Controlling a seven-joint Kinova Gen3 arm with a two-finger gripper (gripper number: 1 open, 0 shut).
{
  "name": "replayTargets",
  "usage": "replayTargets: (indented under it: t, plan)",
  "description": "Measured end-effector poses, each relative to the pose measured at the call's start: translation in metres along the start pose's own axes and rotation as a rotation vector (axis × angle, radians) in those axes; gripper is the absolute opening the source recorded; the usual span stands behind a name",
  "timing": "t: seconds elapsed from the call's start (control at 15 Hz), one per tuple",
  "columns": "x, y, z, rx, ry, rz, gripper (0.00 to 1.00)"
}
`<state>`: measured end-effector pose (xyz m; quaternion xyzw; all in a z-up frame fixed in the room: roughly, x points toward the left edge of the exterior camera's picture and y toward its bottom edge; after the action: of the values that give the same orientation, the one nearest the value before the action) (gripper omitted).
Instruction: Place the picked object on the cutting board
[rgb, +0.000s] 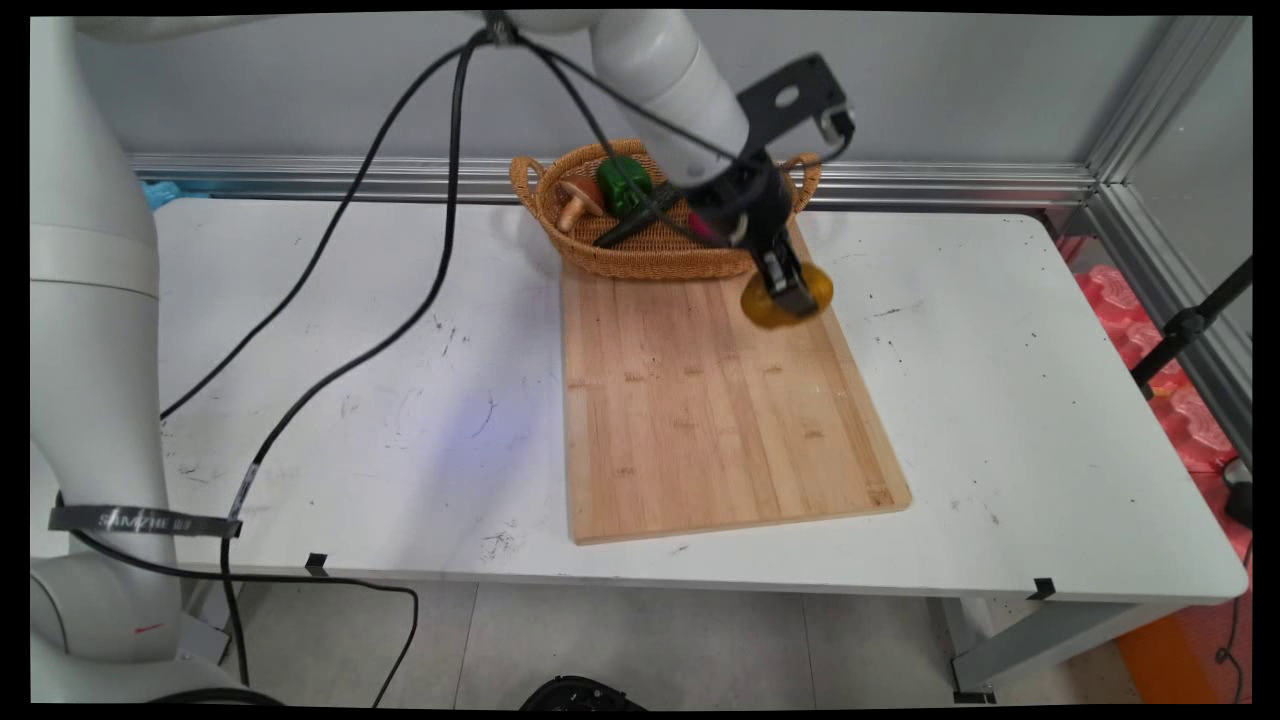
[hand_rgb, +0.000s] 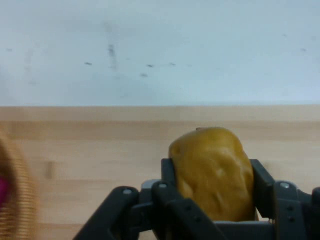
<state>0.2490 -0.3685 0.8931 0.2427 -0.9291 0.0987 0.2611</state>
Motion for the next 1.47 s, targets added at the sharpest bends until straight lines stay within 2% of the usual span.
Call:
replayTargets:
  t: [0.33, 0.53, 0.93, 1.47]
  plan:
    - [-0.018, 0.039, 0.019, -0.037, -0.002, 0.020, 0.00]
    - [-0.024, 0.052, 0.031, -0.049, 0.006, 0.027, 0.00]
    - [-0.032, 0.065, 0.053, -0.061, 0.021, 0.027, 0.00]
    - [-0.042, 0.069, 0.077, -0.061, 0.030, 0.031, 0.00]
